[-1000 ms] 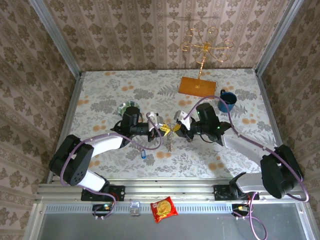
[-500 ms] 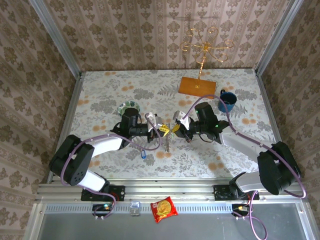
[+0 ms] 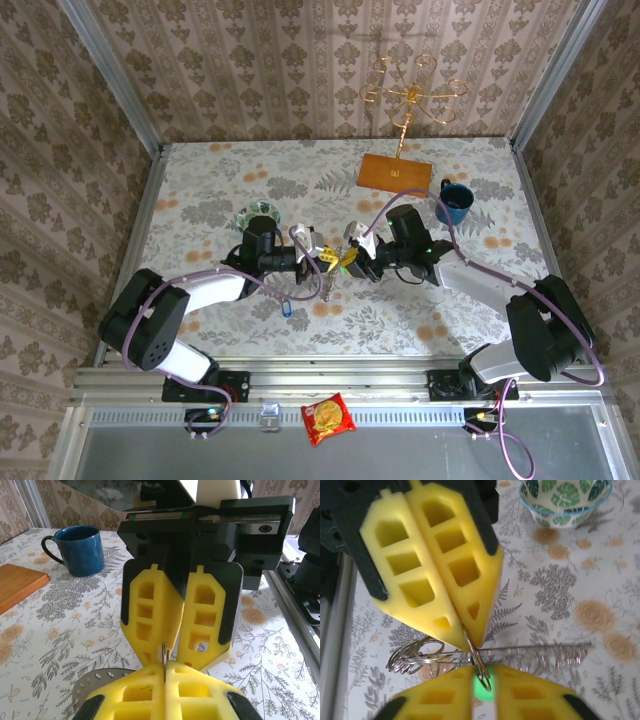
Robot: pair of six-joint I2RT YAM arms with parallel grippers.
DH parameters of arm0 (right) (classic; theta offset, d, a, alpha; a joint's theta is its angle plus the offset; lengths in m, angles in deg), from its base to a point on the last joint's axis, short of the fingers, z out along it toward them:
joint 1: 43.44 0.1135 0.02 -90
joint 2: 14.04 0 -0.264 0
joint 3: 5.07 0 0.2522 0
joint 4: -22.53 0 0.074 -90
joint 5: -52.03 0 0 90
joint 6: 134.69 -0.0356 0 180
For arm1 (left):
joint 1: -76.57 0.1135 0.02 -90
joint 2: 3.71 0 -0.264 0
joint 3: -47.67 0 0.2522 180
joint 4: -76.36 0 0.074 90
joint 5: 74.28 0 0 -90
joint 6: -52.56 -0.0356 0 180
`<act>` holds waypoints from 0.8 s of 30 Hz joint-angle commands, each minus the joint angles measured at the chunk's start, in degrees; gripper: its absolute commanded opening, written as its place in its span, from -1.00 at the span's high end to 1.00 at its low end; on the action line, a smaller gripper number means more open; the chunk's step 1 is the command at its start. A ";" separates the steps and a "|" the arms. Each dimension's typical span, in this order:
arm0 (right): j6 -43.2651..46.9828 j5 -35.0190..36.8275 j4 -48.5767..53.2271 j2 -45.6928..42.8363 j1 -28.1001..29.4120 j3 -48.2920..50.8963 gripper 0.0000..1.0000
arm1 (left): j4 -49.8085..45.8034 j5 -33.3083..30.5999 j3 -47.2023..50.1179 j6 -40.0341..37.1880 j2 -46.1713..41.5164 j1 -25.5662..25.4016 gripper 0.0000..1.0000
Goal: Put the keys on the keyring
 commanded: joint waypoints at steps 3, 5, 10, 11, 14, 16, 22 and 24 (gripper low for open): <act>-0.58 0.34 -3.91 -3.12 0.45 2.41 0.48 | 4.22 1.39 0.37 1.25 0.46 -0.15 1.00; -0.83 0.42 -4.49 -2.95 0.45 2.64 0.48 | 4.64 1.46 0.34 1.52 0.63 -0.15 1.00; -1.15 0.96 -7.03 -2.97 0.48 3.30 0.52 | 4.82 1.51 0.42 1.63 0.80 -0.15 1.00; -1.27 0.91 -7.54 -3.03 0.44 3.46 0.52 | 4.86 1.56 0.47 1.69 0.86 -0.15 1.00; -1.29 0.86 -8.10 -3.03 0.42 3.57 0.57 | 5.03 1.67 0.51 1.78 1.05 -0.15 1.00; -1.26 1.12 -8.56 -3.12 0.39 3.87 0.60 | 5.28 1.80 0.60 1.87 1.23 -0.15 1.00; -1.27 -0.22 -9.46 -3.03 0.36 4.01 0.92 | 6.51 2.66 0.59 2.82 1.81 -0.15 1.00; -0.81 -0.61 -9.32 -3.19 0.34 4.01 1.00 | 6.47 2.85 0.55 2.95 1.97 -0.07 1.00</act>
